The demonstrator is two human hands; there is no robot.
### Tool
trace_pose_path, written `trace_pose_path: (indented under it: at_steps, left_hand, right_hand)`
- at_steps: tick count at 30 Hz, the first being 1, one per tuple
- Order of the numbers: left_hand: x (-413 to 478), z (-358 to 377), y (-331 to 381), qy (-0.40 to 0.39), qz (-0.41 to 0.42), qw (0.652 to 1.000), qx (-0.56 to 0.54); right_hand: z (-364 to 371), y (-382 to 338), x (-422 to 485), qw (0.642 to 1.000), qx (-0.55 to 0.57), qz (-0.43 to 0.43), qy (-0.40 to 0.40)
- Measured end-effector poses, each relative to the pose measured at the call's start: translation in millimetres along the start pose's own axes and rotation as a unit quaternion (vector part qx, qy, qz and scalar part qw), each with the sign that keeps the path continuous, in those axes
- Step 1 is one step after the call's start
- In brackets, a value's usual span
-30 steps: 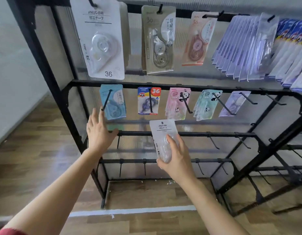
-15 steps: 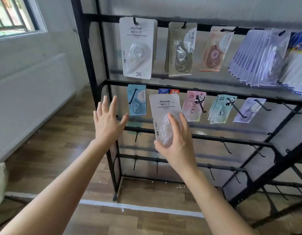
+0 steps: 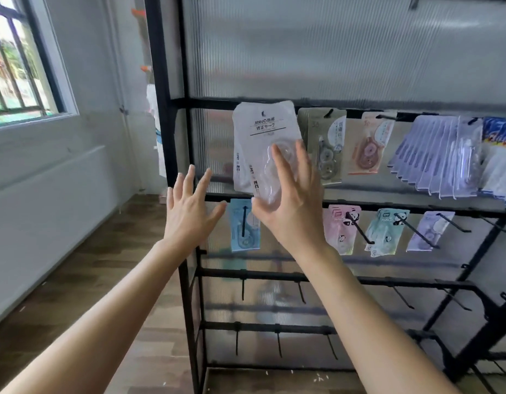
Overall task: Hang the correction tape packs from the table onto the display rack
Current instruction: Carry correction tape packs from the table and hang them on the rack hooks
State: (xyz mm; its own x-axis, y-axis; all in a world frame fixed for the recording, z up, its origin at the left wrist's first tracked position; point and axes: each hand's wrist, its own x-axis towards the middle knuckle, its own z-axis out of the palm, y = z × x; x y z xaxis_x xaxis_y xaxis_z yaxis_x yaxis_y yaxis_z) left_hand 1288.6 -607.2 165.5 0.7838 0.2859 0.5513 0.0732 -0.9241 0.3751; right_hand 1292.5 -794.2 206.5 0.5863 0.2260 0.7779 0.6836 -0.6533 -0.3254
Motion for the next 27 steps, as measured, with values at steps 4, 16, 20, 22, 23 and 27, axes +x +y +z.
trace_pose_path:
  at_steps: [4,16,20,22,23,27]
  left_hand:
    - [7,-2,-8,-0.008,0.014,1.000,-0.009]
    - [2,14,-2,-0.018,0.020,0.998,-0.048]
    - [-5,21,2,-0.030,0.012,0.998,-0.047]
    - [-6,25,3,-0.030,0.010,0.998,-0.045]
    - [-7,26,4,-0.030,0.009,0.998,-0.047]
    - [-8,33,10,-0.031,-0.002,0.998,-0.052]
  right_hand:
    - [9,-7,12,0.999,-0.039,0.015,0.010]
    - [28,-7,18,0.993,-0.097,0.048,-0.052]
    - [35,-1,9,0.986,-0.101,0.060,-0.121]
    - [35,4,4,0.984,-0.091,0.060,-0.142]
    - [35,6,2,0.984,-0.087,0.057,-0.145]
    - [25,15,-8,0.987,-0.063,0.062,-0.136]
